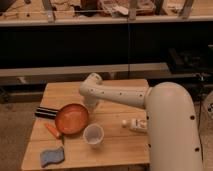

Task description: Push the ceramic bowl across the table

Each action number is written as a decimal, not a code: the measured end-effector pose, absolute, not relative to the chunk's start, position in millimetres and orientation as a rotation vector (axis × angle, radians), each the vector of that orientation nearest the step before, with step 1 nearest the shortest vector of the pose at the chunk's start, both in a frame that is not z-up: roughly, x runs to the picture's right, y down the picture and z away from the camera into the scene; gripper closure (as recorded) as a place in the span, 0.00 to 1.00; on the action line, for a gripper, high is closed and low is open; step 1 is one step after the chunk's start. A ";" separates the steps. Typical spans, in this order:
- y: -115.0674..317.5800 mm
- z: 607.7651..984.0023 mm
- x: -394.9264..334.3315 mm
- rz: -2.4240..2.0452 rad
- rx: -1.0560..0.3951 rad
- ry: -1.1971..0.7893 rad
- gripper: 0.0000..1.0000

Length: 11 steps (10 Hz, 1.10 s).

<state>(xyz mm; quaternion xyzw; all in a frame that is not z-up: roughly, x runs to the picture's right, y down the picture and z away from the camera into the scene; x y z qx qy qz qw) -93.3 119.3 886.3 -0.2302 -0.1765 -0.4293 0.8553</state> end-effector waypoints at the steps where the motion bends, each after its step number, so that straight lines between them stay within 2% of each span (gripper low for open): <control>1: 120.1 885.1 -94.3 -0.909 -0.485 -0.373 0.96; 11: 129.7 873.3 -102.5 -0.981 -0.500 -0.400 0.96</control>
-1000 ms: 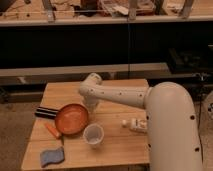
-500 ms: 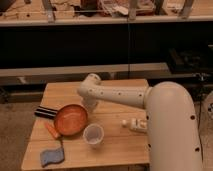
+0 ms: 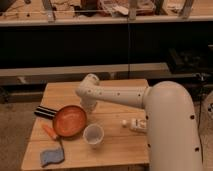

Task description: Push the ceramic bowl across the table

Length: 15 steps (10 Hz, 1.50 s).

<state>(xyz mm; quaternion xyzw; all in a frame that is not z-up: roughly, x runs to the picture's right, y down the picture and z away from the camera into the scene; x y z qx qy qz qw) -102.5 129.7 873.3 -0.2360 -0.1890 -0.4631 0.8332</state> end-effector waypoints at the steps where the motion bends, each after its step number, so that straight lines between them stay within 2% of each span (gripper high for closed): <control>1: 130.6 872.0 -103.7 -0.989 -0.501 -0.404 0.96; 15: 145.0 853.5 -115.4 -1.096 -0.518 -0.436 0.96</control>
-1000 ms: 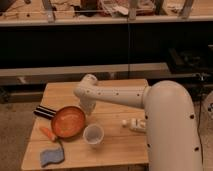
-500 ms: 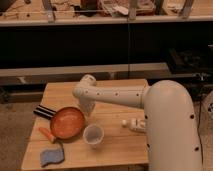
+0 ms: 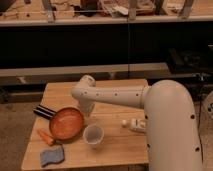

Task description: Push the ceramic bowl across the table

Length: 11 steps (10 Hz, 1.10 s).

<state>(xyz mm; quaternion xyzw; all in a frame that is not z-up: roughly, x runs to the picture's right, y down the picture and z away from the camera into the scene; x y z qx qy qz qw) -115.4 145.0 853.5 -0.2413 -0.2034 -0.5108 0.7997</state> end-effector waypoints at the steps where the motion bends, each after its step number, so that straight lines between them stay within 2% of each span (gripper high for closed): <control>1: 146.0 852.1 -115.7 -1.102 -0.518 -0.438 0.96; 11: 153.5 841.8 -119.4 -1.174 -0.529 -0.465 0.96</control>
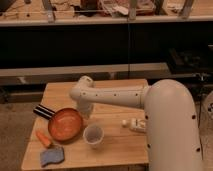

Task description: Push the ceramic bowl across the table

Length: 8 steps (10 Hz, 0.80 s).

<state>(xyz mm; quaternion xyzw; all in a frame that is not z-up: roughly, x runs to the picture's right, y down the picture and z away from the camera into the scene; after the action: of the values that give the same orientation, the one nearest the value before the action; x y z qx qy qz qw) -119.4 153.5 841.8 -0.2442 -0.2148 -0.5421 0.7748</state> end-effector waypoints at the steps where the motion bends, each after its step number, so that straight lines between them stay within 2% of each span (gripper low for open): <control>1: 153.9 841.5 -119.7 -1.178 -0.529 -0.468 0.96; 8: 158.8 836.0 -123.2 -1.224 -0.534 -0.490 0.96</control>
<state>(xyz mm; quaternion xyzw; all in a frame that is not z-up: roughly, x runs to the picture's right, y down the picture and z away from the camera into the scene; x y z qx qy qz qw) -123.2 158.8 836.0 -0.2452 -0.2250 -0.5617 0.7575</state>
